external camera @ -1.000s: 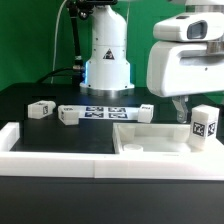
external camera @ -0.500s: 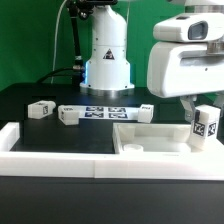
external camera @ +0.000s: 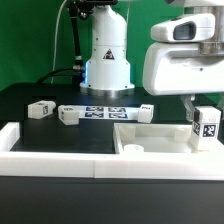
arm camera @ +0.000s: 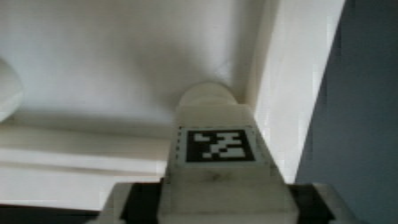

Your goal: Assemble one leg

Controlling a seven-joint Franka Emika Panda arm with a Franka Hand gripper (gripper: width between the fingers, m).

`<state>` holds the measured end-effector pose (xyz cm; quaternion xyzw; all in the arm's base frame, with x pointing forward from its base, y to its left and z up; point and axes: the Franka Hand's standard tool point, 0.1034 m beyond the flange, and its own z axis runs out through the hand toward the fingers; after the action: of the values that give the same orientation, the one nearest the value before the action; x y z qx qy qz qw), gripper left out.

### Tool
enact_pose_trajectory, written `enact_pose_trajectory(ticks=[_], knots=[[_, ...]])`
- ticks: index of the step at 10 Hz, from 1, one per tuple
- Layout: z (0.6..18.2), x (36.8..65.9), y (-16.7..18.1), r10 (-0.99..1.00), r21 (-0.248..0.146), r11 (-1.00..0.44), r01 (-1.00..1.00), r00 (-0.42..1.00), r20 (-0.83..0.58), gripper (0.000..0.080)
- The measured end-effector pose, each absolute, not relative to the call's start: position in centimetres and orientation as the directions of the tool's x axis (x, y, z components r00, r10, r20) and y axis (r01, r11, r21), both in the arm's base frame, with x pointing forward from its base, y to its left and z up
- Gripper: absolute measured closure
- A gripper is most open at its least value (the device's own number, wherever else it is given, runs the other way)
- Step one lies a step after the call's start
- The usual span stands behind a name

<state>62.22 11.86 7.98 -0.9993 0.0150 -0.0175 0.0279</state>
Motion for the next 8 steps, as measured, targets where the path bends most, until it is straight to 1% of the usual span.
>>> enact_pose_trajectory(ticks=[2,3,4,5,6,8], knots=[[7.96,62.27,11.88,-0.22,-0.061,-0.974,-0.218,0.975,0.033,0.0509],[7.95,62.32,11.83,-0.296,-0.07,-0.954,-0.293,0.955,0.033,0.0509],[7.93,62.28,11.78,-0.438,-0.084,-0.897,-0.434,0.899,0.024,0.0509],[7.91,62.21,11.82,-0.589,-0.091,-0.806,-0.585,0.808,0.019,0.0509],[7.89,62.15,11.94,-0.696,-0.089,-0.716,-0.692,0.718,0.016,0.0509],[7.9,62.21,11.75,-0.76,-0.101,-0.647,-0.756,0.65,-0.005,0.0509]])
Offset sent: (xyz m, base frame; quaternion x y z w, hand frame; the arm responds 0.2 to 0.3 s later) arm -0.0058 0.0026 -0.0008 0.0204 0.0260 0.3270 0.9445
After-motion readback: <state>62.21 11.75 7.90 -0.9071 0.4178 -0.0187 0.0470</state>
